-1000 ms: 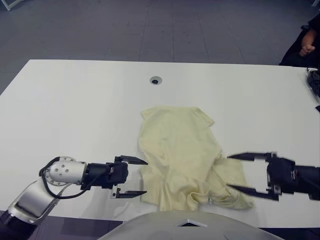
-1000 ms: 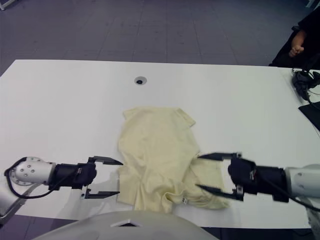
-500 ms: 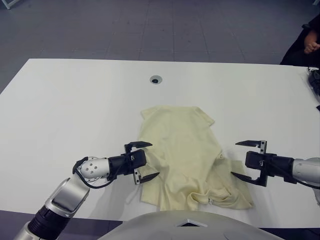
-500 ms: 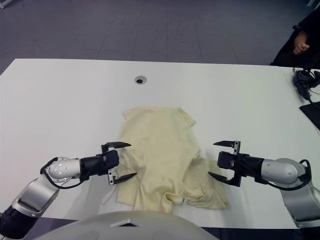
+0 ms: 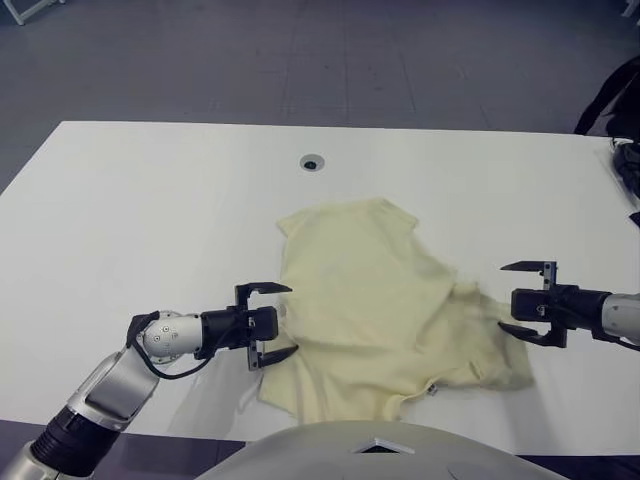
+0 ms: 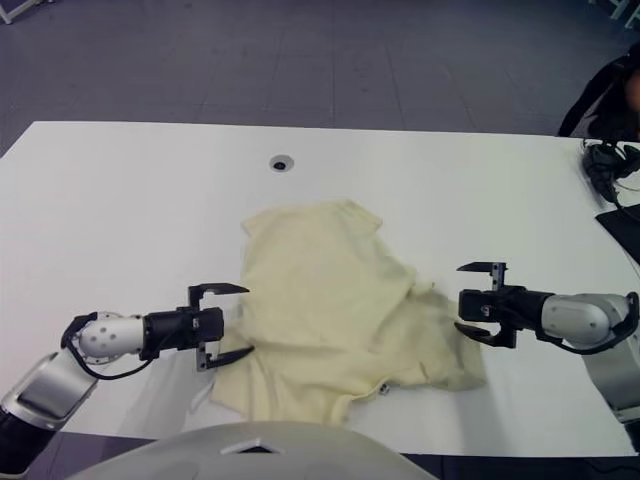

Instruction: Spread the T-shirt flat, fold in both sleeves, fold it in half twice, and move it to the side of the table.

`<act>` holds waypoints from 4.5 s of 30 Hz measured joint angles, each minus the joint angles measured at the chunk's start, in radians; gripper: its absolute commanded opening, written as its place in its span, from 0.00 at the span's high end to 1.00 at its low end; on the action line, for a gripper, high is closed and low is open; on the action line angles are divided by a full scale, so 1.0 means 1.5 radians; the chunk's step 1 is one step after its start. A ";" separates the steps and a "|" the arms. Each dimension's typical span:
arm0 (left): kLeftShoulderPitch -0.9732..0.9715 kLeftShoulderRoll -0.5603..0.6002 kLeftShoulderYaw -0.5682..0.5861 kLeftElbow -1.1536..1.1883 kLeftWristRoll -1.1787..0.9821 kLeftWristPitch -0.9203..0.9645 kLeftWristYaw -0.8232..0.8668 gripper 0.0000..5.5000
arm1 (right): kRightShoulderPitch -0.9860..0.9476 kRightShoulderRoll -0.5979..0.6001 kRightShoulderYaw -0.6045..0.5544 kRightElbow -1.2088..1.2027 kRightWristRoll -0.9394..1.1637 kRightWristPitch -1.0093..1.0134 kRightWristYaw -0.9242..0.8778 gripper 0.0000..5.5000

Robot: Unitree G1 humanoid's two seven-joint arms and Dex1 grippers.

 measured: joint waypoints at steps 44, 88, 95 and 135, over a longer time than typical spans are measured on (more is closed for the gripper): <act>-0.109 -0.181 -0.114 -0.026 0.132 0.062 0.101 0.02 | -0.577 0.408 0.139 0.505 0.088 0.093 -0.239 0.02; -0.009 -0.135 -0.140 -0.076 0.193 -0.007 0.085 0.02 | -0.923 0.410 0.506 0.897 -0.429 -0.357 -0.665 0.02; -0.010 -0.138 -0.149 -0.076 0.194 -0.007 0.086 0.02 | -0.973 0.429 0.488 0.895 -0.428 -0.361 -0.743 0.02; 0.001 -0.144 -0.158 -0.088 0.203 0.010 0.105 0.02 | -0.769 0.397 0.100 0.907 0.048 -0.019 -0.123 0.02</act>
